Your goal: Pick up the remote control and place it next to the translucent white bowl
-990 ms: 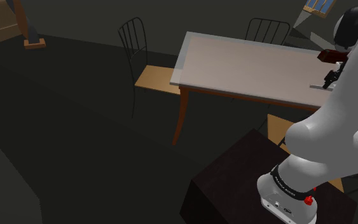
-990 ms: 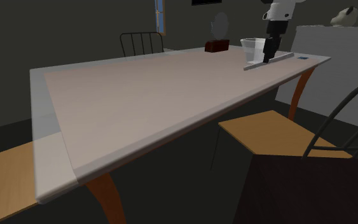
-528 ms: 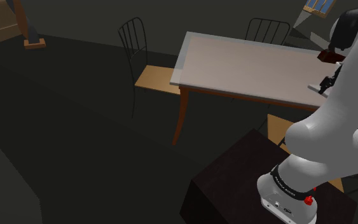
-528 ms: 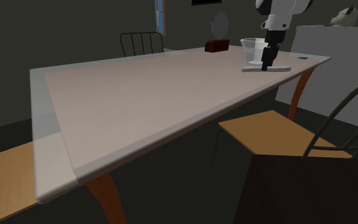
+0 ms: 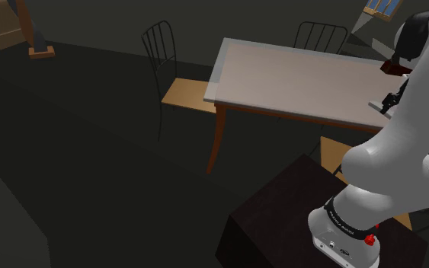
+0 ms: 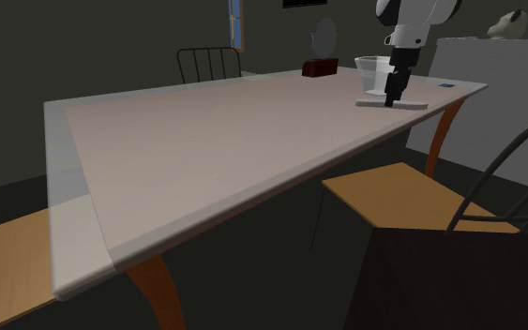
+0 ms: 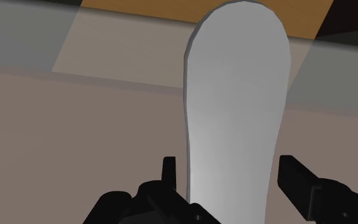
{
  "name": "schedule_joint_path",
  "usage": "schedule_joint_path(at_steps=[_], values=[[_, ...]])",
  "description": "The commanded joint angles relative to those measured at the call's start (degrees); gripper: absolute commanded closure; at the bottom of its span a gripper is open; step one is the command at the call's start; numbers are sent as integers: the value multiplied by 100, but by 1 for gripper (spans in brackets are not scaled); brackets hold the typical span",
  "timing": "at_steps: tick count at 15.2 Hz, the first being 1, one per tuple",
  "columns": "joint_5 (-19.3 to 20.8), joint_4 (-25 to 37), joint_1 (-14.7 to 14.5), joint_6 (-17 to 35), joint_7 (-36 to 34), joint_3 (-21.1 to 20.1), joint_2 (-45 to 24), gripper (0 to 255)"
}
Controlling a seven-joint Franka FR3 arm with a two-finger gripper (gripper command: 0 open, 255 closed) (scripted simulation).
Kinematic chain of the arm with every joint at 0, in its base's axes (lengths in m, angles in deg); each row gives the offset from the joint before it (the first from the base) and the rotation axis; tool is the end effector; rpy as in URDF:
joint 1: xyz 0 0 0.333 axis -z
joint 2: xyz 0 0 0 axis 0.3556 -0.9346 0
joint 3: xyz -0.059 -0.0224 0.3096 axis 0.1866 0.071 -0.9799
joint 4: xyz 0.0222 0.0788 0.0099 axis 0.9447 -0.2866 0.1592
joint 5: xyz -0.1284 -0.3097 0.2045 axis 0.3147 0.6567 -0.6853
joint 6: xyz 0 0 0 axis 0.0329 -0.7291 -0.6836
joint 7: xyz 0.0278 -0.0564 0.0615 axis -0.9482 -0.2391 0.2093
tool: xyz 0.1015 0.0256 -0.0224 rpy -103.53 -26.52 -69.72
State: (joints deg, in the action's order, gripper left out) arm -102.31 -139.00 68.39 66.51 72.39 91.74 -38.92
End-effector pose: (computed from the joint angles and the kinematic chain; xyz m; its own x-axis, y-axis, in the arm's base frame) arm 0.0993 -0.6421 0.3483 0.7705 -0.6374 -0.0041 -0.6374 -0.7705 -0.0124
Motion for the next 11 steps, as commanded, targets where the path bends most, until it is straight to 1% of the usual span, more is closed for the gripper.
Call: schedule_joint_path(at_steps=[1,6,10,11], values=[[-1,-3,-3,1,1,-4,-1,0],[-1,-3,-3,0,1,-3,-1,0],[244,347,-72,-583,-153,139,294,0],[244,347,-72,-583,-153,139,294,0]])
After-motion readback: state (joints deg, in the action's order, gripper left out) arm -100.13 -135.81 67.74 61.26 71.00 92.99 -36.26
